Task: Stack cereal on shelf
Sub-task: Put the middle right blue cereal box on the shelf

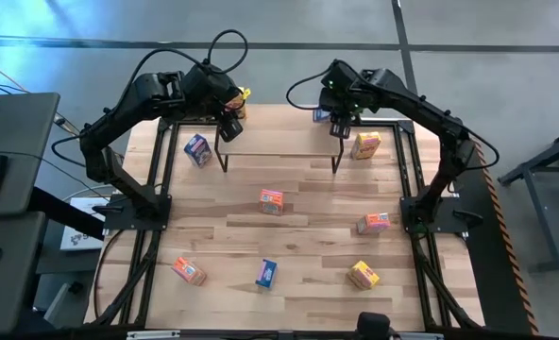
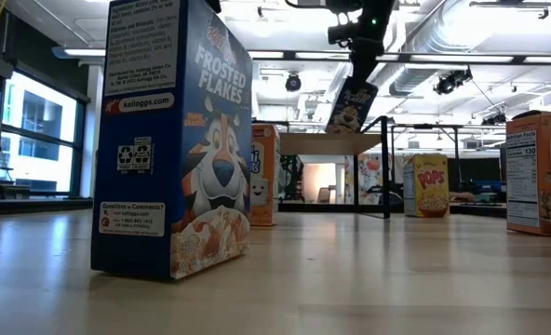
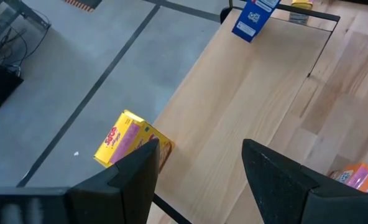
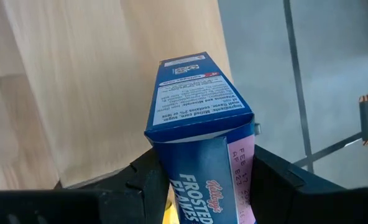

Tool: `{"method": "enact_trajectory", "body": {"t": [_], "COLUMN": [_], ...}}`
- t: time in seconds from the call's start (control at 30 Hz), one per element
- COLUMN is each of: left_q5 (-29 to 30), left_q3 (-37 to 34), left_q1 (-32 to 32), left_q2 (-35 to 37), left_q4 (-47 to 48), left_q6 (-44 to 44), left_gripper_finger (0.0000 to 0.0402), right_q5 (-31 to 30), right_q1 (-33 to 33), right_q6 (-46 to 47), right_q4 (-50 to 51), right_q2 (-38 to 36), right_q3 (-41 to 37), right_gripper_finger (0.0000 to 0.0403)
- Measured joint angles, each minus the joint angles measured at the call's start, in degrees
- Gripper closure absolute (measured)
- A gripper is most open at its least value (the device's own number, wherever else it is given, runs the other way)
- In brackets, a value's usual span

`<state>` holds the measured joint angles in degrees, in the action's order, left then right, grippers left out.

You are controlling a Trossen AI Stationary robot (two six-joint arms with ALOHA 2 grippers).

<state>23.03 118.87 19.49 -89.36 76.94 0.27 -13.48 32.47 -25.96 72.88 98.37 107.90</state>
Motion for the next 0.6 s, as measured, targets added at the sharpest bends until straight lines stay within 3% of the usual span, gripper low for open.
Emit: {"method": "enact_trajectory", "body": {"t": [0.6], "left_q5": [0.15], "left_q3": [0.0], "left_q1": [0.0], "left_q2": [0.0], "left_q4": [-0.06], "left_q6": [0.0], "left_gripper_finger": [0.0181], "right_q5": [-0.06], "right_q1": [0.17], "right_q6": [-2.19], "right_q4": [0.29], "right_q2": [1.44], "right_q3": [0.17], "right_gripper_finger": [0.0233]}}
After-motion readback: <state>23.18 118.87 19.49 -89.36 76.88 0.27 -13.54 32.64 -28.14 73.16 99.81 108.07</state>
